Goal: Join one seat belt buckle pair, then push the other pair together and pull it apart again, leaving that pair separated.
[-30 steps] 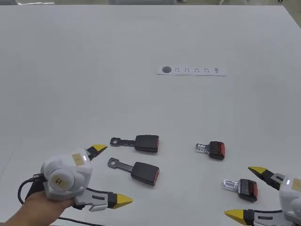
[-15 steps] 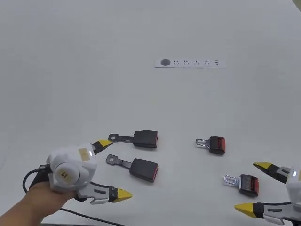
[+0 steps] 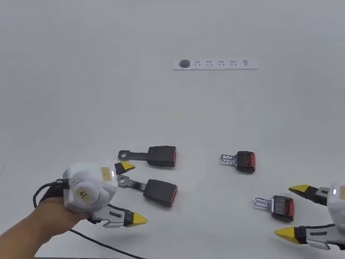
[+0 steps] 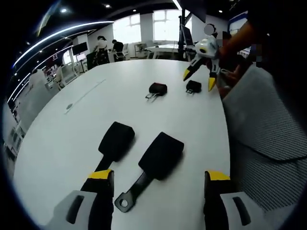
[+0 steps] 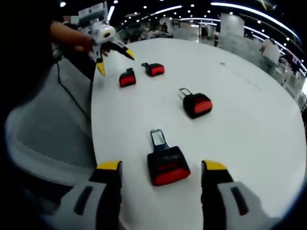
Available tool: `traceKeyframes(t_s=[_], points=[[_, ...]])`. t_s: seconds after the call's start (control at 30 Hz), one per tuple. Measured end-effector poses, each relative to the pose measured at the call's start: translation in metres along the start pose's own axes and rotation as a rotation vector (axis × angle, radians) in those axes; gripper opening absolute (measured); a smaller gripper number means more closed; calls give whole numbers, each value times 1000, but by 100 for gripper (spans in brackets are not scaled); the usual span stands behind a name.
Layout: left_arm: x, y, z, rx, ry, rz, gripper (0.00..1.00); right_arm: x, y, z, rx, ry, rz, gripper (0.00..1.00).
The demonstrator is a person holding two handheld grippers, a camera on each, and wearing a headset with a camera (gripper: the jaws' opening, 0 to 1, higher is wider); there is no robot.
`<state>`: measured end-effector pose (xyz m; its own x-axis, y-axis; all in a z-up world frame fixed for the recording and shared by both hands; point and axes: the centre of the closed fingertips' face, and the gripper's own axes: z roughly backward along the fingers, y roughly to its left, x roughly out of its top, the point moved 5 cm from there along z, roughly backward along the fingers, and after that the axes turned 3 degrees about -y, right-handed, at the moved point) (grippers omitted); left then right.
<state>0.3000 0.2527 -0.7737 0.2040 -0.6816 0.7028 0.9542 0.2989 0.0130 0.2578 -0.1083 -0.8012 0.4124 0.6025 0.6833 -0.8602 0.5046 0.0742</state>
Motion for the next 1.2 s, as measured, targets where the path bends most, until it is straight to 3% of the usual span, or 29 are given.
traceKeyframes(t_s=[0.1,0.23,0.27,0.37,0.5,0.6,0.7,0.8,0.97,1.0,1.2], points=[[-1,1,-6,-25,19,-29,77,-2,-1,-1,13,7,0,67],[-5,5,-16,-53,86,-118,74,-4,-3,-3,39,21,-5,64],[-5,4,-19,-65,91,-116,72,-5,-3,-3,41,24,-3,63],[-2,5,-27,-110,115,-183,70,-5,-1,-4,60,38,13,62],[-1,11,-35,-126,133,-235,68,-4,-2,-3,69,48,16,58],[1,15,-40,-147,135,-235,63,-4,-2,-3,75,50,20,56],[4,16,-45,-177,146,-272,60,-4,-3,-3,82,49,20,53],[6,14,-48,-221,156,-270,58,-3,-3,-3,92,56,37,45],[1,13,-51,-257,190,-289,52,-1,-3,-4,105,63,70,43],[3,11,-51,-268,172,-276,50,-1,-4,-4,106,63,71,43],[2,12,-50,-261,170,-271,49,-3,-9,-4,98,67,98,37]])
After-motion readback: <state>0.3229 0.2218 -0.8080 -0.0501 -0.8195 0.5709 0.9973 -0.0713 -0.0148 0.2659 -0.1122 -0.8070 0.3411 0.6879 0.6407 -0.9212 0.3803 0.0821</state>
